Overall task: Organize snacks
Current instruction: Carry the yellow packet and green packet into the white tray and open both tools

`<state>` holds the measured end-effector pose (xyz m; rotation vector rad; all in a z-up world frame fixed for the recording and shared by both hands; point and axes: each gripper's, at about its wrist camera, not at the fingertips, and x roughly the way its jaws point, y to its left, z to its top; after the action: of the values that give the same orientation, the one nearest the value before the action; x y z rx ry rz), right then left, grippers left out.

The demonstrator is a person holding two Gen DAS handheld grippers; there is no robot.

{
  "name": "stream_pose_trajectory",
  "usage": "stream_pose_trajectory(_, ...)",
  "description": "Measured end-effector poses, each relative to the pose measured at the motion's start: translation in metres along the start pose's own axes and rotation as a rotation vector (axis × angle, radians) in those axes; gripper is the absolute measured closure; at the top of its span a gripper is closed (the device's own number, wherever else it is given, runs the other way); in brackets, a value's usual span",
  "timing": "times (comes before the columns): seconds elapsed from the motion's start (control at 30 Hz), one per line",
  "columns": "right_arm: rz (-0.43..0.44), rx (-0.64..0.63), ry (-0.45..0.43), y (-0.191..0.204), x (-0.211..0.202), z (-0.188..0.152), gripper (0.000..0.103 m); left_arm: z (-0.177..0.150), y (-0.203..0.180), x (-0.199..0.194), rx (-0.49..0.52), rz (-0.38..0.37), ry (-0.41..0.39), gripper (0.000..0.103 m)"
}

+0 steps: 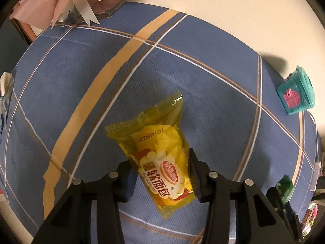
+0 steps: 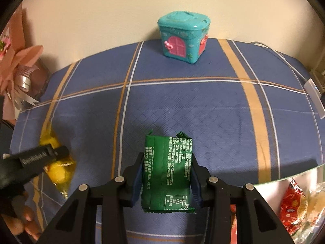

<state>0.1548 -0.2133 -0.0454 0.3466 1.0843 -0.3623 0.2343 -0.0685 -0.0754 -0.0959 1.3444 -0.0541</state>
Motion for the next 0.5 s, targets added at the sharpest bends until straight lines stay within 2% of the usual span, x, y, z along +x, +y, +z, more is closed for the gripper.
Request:
stream_pose_trajectory(0.4, 0.022, 0.04, -0.048, -0.031, -0.059, -0.001, 0.061, -0.059, -0.012, -0.054, 0.006, -0.008, -0.1, 0.057)
stream_pose_trajectory(0.5, 0.018, 0.045, -0.062, -0.038, -0.077, -0.004, 0.061, -0.06, -0.006, -0.07, 0.004, -0.023, -0.133, 0.056)
